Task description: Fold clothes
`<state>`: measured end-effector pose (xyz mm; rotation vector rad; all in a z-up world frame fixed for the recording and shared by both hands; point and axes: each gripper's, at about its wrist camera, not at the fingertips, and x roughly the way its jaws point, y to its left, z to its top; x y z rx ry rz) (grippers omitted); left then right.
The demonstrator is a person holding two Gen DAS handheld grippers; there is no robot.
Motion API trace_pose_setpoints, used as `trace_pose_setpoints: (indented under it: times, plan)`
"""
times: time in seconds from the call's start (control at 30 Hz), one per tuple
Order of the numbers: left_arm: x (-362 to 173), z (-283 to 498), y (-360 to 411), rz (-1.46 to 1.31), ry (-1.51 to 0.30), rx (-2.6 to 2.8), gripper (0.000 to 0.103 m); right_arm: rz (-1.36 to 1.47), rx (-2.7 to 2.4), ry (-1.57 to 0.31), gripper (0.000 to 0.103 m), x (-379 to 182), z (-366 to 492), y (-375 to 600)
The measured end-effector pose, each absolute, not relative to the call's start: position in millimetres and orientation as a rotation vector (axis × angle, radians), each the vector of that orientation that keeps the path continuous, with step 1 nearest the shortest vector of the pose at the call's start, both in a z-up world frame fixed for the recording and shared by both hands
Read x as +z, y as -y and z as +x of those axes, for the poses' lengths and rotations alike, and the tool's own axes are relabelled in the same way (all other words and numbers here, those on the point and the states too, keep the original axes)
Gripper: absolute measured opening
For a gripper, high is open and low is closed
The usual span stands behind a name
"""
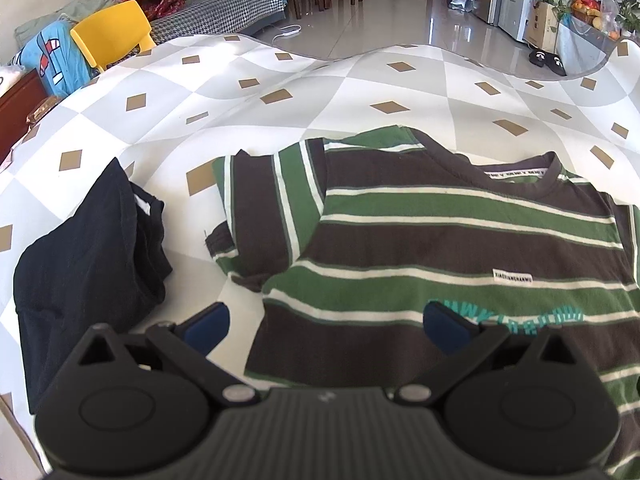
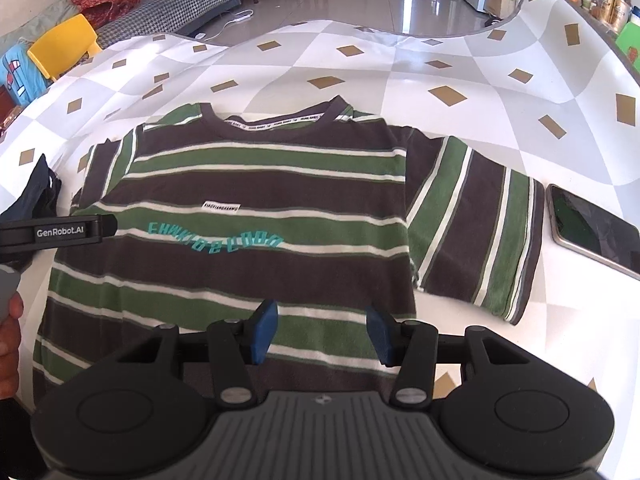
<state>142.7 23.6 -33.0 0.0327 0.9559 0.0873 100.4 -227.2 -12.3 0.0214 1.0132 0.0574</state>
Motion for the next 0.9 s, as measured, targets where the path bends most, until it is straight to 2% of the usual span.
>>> trace_pose_setpoints:
  times: [0.9]
  plan:
    - [-70, 207, -3, 0.116, -1.008, 0.033, 0.103, 0.037, -0.077, -1.022, 0.045, -50, 176, 261]
